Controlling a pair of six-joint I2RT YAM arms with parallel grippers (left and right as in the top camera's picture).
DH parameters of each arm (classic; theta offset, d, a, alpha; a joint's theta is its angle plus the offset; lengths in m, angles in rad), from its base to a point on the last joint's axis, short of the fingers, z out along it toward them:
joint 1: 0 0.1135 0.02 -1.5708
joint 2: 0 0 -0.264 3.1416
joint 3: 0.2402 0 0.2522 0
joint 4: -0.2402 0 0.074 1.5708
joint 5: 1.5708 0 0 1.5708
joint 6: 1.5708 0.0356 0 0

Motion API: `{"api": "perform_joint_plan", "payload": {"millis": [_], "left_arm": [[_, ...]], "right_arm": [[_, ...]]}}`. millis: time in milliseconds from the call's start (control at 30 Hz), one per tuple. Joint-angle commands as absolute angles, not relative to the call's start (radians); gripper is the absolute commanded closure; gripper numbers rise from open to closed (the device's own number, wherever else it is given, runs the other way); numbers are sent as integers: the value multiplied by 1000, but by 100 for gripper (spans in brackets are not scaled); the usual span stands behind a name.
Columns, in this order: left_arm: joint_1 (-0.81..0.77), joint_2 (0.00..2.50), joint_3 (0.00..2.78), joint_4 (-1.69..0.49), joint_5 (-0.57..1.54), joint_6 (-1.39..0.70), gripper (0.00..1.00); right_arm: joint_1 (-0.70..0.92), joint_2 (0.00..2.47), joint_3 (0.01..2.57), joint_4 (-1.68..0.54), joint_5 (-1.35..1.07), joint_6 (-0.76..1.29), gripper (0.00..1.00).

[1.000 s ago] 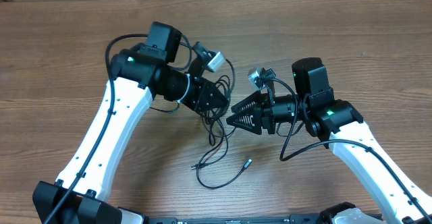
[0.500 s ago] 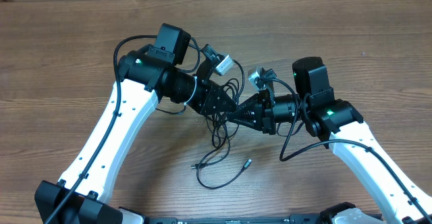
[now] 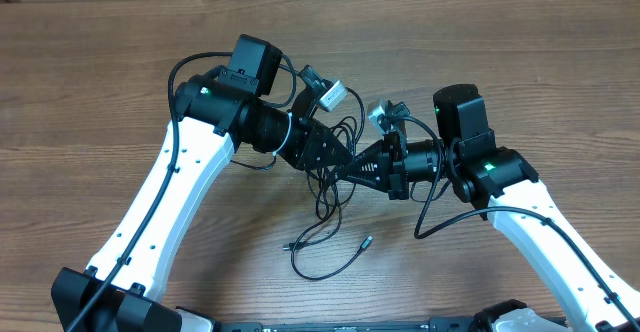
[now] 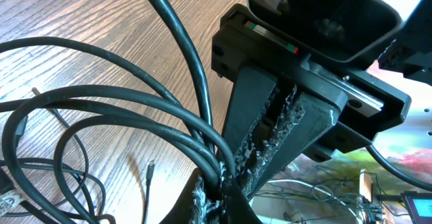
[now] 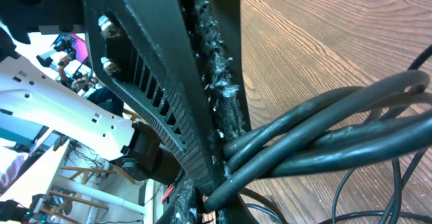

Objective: Untangle cables

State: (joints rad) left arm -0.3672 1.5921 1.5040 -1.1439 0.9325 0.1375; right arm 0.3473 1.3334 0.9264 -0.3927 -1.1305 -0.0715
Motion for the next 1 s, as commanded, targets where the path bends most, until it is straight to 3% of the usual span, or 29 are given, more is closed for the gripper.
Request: {"api": "perform_joint_plan", "payload": {"millis": [0, 233, 633, 967], "left_arm": [[-376, 1597, 1509, -1140, 970, 149, 96], [-376, 1597, 1509, -1142, 909, 149, 96], [-376, 1597, 1509, -1182, 797, 150, 96], [-376, 1597, 1509, -1221, 718, 150, 96]], "right_arm": [[347, 1320, 929, -382, -1146, -76, 96], [347, 1320, 929, -376, -1106, -39, 96], [347, 1320, 929, -567, -352, 295, 96], [347, 1320, 929, -687, 48, 509, 96]]}}
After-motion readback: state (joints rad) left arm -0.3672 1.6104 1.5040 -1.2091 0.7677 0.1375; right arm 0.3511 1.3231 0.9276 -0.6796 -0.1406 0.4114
